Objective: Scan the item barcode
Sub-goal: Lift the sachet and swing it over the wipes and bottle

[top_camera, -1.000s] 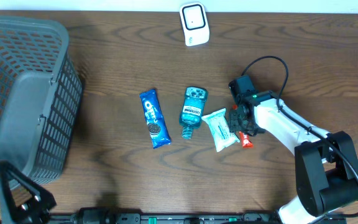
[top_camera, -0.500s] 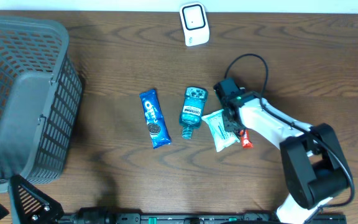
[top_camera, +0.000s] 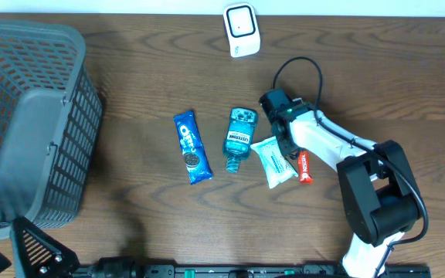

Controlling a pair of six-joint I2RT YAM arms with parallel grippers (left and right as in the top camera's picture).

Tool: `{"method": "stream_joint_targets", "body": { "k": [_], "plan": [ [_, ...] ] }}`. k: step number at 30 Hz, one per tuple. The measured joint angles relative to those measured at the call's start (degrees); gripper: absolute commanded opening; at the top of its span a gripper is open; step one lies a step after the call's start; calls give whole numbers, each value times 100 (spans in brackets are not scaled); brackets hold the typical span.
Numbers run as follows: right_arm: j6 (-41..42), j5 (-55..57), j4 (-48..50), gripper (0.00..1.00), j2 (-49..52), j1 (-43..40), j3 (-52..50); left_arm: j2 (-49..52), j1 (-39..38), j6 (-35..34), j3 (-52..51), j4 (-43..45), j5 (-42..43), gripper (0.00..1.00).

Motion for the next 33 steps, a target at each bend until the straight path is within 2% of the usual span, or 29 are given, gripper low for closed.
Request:
{"method": "stream_joint_targets", "body": {
  "k": [8, 12, 15, 22, 23, 27, 30, 31, 33],
  "plan": [
    [125, -1379, -741, 71, -42, -116, 46, 0, -2, 0, 0, -2, 0, 98],
    [339, -2712, -680, 87, -46, -140, 0, 0, 0, 0, 0, 2, 0, 98],
    [691, -2763, -461, 86, -70, -66, -81, 0, -2, 0, -2, 4, 0, 98],
    [1196, -2603, 66, 79, -234, -66, -313, 0, 0, 0, -2, -2, 0, 98],
    [1255, -2564, 149, 76, -234, -66, -313, 0, -2, 0, -2, 2, 0, 98],
    [1438, -2398, 498, 31, -236, -68, -315, 0, 0, 0, -2, -2, 0, 98],
    [1515, -2332, 715, 4, -236, -83, -319, 0, -2, 0, -2, -4, 0, 98],
    [1547, -2367, 765, 1, -236, -90, -326, 0, 0, 0, -2, -4, 0, 98],
    [1606, -2468, 815, 1, -236, -94, -332, 0, 0, 0, -2, -13, 0, 98]
  ]
}}
